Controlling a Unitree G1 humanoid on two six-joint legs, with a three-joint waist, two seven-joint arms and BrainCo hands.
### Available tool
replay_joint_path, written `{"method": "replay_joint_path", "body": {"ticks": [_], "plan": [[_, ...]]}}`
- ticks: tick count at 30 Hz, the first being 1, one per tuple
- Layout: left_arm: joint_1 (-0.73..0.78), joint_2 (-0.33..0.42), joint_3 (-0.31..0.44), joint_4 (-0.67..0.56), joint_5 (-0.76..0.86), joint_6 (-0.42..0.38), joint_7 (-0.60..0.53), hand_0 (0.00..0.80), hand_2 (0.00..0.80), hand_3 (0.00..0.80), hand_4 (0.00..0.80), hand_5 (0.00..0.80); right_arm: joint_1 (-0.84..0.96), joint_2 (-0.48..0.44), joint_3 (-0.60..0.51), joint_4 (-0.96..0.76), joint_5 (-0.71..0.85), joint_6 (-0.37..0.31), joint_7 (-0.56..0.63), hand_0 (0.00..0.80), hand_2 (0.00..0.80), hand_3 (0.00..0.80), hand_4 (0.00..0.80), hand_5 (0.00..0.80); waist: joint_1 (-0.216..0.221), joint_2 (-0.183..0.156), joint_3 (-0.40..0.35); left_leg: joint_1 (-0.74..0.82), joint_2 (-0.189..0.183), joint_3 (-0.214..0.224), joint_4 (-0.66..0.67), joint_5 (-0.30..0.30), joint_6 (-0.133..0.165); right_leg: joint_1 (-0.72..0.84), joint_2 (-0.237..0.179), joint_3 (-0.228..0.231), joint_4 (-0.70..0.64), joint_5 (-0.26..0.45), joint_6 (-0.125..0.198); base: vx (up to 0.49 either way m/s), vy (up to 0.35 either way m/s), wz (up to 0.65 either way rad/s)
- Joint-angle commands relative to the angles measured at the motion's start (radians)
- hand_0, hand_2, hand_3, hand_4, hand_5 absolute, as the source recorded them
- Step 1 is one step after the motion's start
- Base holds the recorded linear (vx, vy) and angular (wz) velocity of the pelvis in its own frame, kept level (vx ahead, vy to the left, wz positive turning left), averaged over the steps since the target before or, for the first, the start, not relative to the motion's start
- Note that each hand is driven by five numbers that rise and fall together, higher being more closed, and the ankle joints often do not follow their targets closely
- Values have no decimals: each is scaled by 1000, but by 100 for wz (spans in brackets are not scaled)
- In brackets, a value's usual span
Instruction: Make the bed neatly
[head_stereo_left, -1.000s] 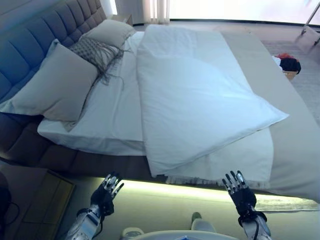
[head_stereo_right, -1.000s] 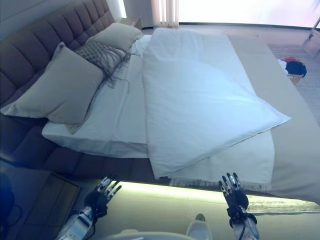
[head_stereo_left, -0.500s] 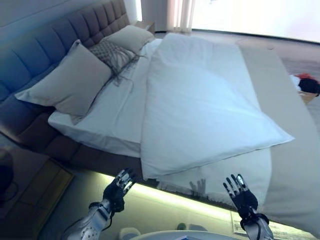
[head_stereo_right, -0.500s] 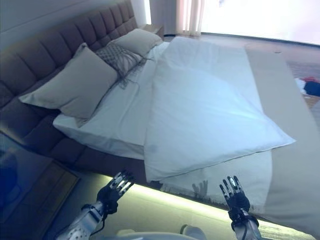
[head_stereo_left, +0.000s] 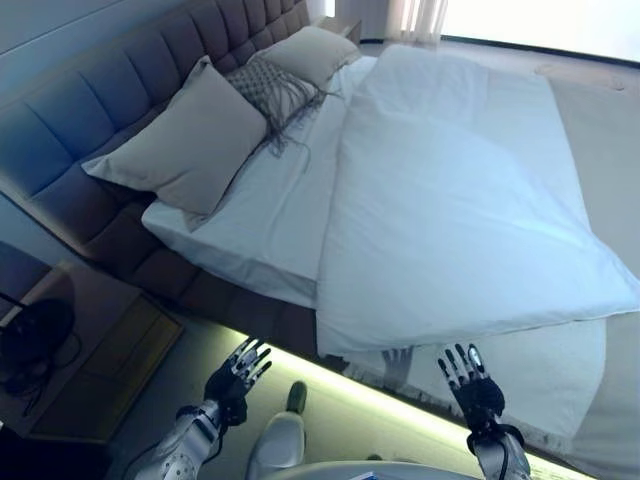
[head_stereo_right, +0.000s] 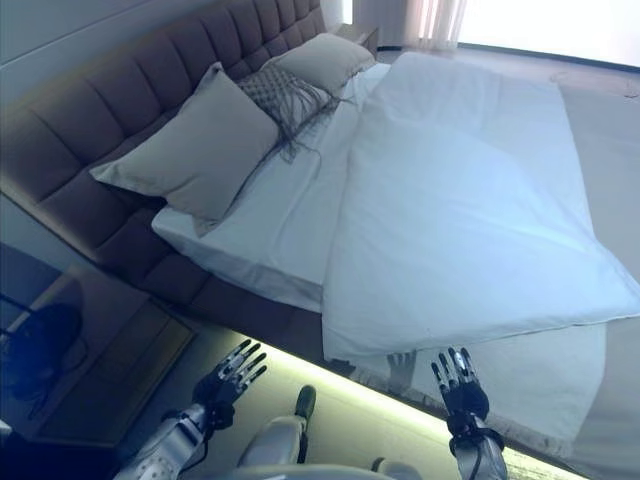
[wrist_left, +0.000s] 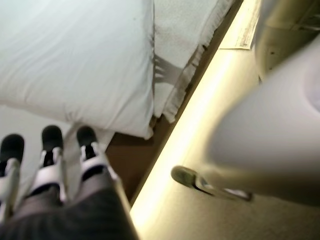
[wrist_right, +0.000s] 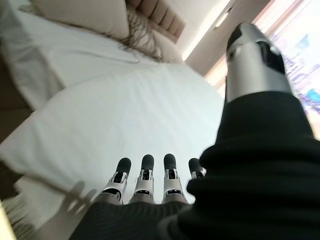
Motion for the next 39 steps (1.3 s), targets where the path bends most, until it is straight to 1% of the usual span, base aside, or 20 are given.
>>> {"method": "replay_joint_path", "body": {"ticks": [1,3,4,7,10,11,12,13,16,17,19,22,25,27,29,31,32,35,37,39], "plan": [[-17,27,30,-52,14,-31,17,0,0,0,0,0,35,-10,6,-81,17,-36,2,0,0,0,0,0,-29,-26,-45,-68,2,-1,-91,205,14,156,-80,-86,72,-20,88,517,284,-105],[-28,37,44,-76,22,-13,10,0,0,0,0,0,39,3,-10,-118,-8,-22,-21,0,0,0,0,0,-28,-61,-71,-73,-48,23,-21,157,58,162,-165,-81,163,93,117,484,300,-58],[-24,34,46,-92,22,-8,15,0,0,0,0,0,42,4,-7,-135,-27,-31,-35,0,0,0,0,0,-27,-68,-86,-63,-74,28,-16,145,80,146,-187,-69,232,166,120,441,322,-10],[-48,49,43,-68,20,-35,28,0,0,0,0,0,29,22,-6,-151,-58,-45,-15,0,0,0,0,0,-46,-58,-112,-10,-107,47,-18,108,127,42,-194,-38,412,278,105,361,268,9],[-91,57,40,-48,1,-50,42,0,0,0,0,0,19,25,-2,-153,-66,-30,-4,0,0,0,0,0,-59,-56,-120,27,-109,49,-33,99,133,3,-177,-64,327,224,76,234,71,12],[-95,61,36,-56,-2,-50,47,0,0,0,0,0,17,24,-5,-151,-59,-27,-1,0,0,0,0,0,-56,-62,-122,21,-121,44,-28,93,137,11,-170,-78,292,237,80,163,0,16],[-92,55,41,-59,-2,-47,49,0,0,0,0,0,10,26,-2,-138,-53,-28,3,0,0,0,0,0,-57,-64,-123,34,-129,44,-33,90,142,-7,-176,-73,304,287,86,154,14,21],[-90,50,44,-60,-3,-41,50,0,0,0,0,0,0,27,-3,-127,-47,-26,5,0,0,0,0,0,-57,-62,-125,49,-126,51,-42,87,145,-10,-180,-78,299,279,85,144,47,17],[-111,44,28,-36,10,-28,23,0,0,0,0,0,-13,32,-28,-116,-47,-35,11,0,0,0,0,0,-65,-71,-131,58,-114,119,-30,69,149,28,-195,-112,265,302,97,127,40,11],[-118,42,16,-32,21,-28,16,0,0,0,0,0,-14,32,-36,-114,-44,-41,6,0,0,0,0,0,-64,-77,-134,55,-120,118,-15,53,155,37,-208,-119,264,316,98,104,37,31],[-129,35,5,-17,22,-28,9,0,0,0,0,0,-27,31,-43,-112,-43,-42,-24,0,0,0,0,0,-66,-79,-135,67,-132,111,-2,29,170,26,-224,-116,310,344,100,93,76,41],[-143,23,15,-10,36,-23,8,0,0,0,0,0,-37,42,-37,-125,-51,-39,-34,0,0,0,0,0,-77,-64,-124,121,-139,122,-12,6,191,-70,-244,-104,466,385,100,72,103,24],[-157,26,20,-36,34,-18,24,0,0,0,0,0,-47,39,-28,-129,-56,-45,-35,0,0,0,0,0,-85,-58,-108,164,-129,137,-30,0,184,-101,-243,-140,392,330,76,61,-48,-1],[-173,25,24,-35,40,-14,36,0,0,0,0,0,-79,46,-22,-114,-58,-51,-45,0,0,0,0,0,-87,-64,-104,179,-126,141,-33,-10,168,-100,-245,-167,240,320,75,68,-184,-9],[-197,26,29,-9,43,-16,39,0,0,0,0,0,-127,57,-14,-92,-47,-49,-63,0,0,0,0,0,-95,-71,-104,206,-108,153,-45,-20,143,-102,-251,-183,74,349,86,70,-226,-22],[-217,26,33,1,51,-16,37,0,0,0,0,0,-149,66,-13,-81,-34,-46,-68,0,0,0,0,0,-104,-75,-100,222,-92,164,-57,-27,128,-102,-254,-167,-15,383,102,28,-233,-43],[-231,27,35,0,53,-11,32,0,0,0,0,0,-161,74,-16,-69,-34,-52,-72,0,0,0,0,0,-113,-81,-101,230,-84,171,-67,-34,118,-111,-262,-140,-68,425,122,33,-234,-26],[-246,31,44,-9,45,1,37,0,0,0,0,0,-160,90,-36,-68,-29,-32,-81,0,0,0,0,0,-132,-87,-104,249,-59,172,-79,-52,106,-130,-261,-82,-102,470,154,68,-211,-3],[-248,31,51,-3,35,-5,39,0,0,0,0,0,-149,93,-47,-60,-30,-9,-78,0,0,0,0,0,-138,-91,-110,252,-40,166,-74,-59,100,-131,-253,-64,-81,456,160,100,-199,11],[-239,23,55,-5,36,-11,52,0,0,0,0,0,-144,87,-62,-37,-49,-1,-107,0,0,0,0,0,-134,-94,-119,244,-14,160,-57,-63,90,-116,-231,-79,-77,391,157,130,-224,20]]}}
